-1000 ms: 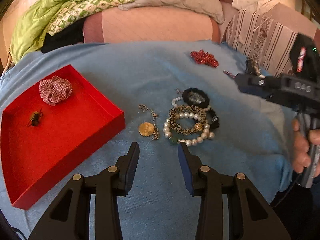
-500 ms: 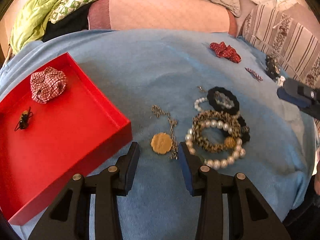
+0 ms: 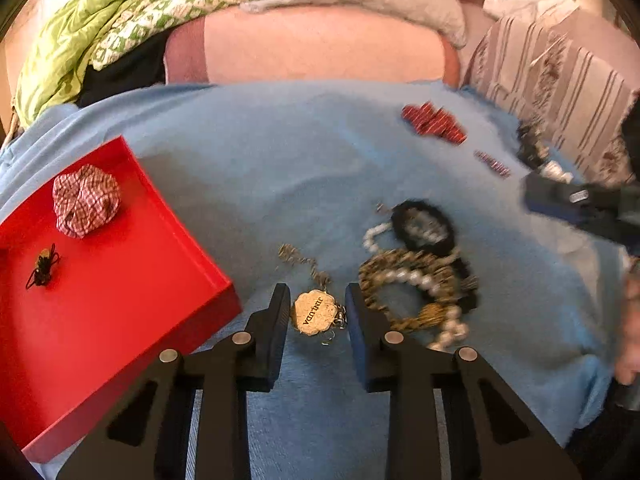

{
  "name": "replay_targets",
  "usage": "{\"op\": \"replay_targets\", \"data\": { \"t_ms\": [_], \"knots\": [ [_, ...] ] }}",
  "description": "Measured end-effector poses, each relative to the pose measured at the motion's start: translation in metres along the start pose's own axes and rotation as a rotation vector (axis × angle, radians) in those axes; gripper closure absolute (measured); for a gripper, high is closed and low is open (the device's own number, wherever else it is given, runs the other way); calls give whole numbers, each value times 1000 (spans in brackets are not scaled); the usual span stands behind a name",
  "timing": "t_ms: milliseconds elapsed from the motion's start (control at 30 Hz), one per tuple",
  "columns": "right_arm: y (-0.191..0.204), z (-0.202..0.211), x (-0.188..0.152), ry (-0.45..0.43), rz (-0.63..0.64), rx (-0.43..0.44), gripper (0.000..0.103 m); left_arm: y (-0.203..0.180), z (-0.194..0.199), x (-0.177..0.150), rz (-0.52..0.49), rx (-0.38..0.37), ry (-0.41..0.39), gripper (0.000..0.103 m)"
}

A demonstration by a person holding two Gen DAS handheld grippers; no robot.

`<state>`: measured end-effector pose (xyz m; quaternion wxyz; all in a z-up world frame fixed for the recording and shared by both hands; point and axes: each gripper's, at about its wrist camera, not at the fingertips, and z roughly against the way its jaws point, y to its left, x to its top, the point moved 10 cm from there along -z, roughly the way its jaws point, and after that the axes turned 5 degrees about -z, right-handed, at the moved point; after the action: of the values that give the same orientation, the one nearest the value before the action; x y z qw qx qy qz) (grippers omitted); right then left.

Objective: Organize jewelry
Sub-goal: 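Grasp the gold coin pendant chain with the left tool while the right grasps a black hair tie, then carry the pendant chain with the left tool while the right carries the hair tie to the tray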

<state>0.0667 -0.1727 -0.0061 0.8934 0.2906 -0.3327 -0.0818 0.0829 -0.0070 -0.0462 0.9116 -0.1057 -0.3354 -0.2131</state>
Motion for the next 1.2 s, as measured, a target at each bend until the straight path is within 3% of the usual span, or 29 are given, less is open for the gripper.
{"op": "replay_targets", "data": {
  "t_ms": [133,300,500,667,933,1200],
  "knots": [
    [-5,-20,2,51,-25,4,61,0,23,15,16,-28,-87,76],
    [-7,-49,3,96,-52,-1,62,3,37,25,25,-37,-135,76],
    [-9,-73,-9,170,-59,-7,88,4,38,27,17,-32,-136,76],
    [0,-52,3,92,1,-17,96,7,44,32,16,-23,-162,76],
    [42,-7,20,-70,132,63,96,6,60,43,-3,-5,-234,76],
    [51,-5,18,-79,152,61,96,2,65,46,-17,3,-256,76]
  ]
}}
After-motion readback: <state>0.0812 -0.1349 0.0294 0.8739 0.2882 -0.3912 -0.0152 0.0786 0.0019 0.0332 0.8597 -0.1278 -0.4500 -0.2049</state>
